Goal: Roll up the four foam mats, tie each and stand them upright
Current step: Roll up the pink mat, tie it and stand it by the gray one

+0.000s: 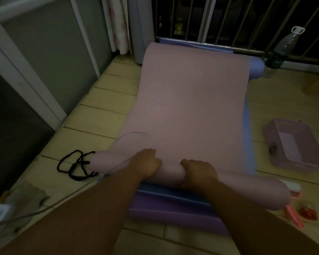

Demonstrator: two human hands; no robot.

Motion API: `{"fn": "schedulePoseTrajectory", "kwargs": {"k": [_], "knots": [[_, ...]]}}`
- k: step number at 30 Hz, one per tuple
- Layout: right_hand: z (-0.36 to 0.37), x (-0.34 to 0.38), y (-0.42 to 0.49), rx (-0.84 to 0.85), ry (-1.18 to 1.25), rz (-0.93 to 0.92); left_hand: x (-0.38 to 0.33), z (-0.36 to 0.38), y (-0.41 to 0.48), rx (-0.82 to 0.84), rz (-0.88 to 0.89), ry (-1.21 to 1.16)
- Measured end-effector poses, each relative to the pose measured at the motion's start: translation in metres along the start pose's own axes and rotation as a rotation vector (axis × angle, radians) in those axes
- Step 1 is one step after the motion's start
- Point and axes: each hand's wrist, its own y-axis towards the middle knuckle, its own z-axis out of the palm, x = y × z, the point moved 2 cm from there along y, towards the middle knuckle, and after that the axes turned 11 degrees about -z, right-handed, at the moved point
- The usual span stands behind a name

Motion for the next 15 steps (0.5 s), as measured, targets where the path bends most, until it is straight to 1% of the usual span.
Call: {"fn": "schedulePoseTrajectory", "kwargs": {"k": [2, 6, 9, 11, 14, 15], "knots": [[-0.001, 0.002, 0.002, 0.008, -0.005, 0.001, 0.013, -0.012, 0.003, -0.101, -0.099, -0.186], [-0.002, 0.005, 0.007, 0.015, -0.025, 0.005, 0.056, -0.041, 0.011, -0.343, -0.380, -0.660], [0.000, 0.007, 0.010, 0.032, -0.024, 0.017, 0.089, -0.052, 0.016, -0.435, -0.560, -0.928], [0.002, 0.007, 0.010, 0.030, -0.032, 0.020, 0.102, -0.053, 0.022, -0.495, -0.588, -1.130], [0.003, 0.007, 0.012, 0.035, -0.031, 0.022, 0.105, -0.049, 0.023, -0.544, -0.527, -1.487], [0.003, 0.008, 0.012, 0.040, -0.030, 0.024, 0.102, -0.049, 0.022, -0.554, -0.524, -1.574]]}}
